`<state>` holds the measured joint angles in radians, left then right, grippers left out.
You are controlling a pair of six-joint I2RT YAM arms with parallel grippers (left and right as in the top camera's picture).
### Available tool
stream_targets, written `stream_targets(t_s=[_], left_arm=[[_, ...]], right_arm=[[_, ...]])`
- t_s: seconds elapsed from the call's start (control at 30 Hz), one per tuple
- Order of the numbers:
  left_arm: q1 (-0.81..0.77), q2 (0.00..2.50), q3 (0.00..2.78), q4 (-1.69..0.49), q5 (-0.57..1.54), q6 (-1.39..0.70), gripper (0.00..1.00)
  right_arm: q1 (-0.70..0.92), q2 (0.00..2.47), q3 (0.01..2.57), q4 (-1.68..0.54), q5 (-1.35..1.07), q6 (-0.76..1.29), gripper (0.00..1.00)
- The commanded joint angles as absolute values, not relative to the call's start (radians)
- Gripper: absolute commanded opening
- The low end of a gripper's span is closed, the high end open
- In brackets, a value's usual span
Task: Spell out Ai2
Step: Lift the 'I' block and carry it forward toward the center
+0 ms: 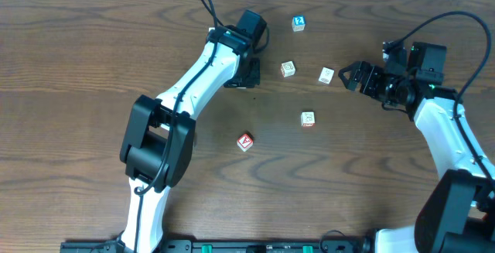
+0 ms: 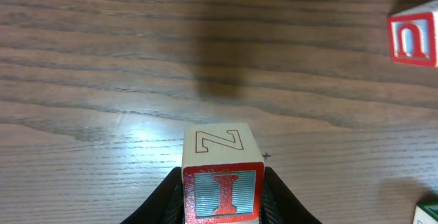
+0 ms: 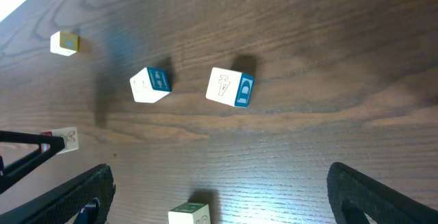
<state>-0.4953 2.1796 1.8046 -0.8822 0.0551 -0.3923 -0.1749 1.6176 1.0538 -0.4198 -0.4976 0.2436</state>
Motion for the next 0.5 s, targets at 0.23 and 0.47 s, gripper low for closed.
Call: stream_targets(t_s=[0.23,0.47], left_arm=[[-0.534,2.191,1.829,-0.877,0.066,-0.445,0.06],[-0.54,2.204,1.828,-0.867,0.08,-0.454,0.06]], right_arm=[[-0.182,1.621,1.076,-0.434,-0.505,0.23,0.99],[-0.182,1.621,1.076,-0.456,-0.505,0.23,0.99]])
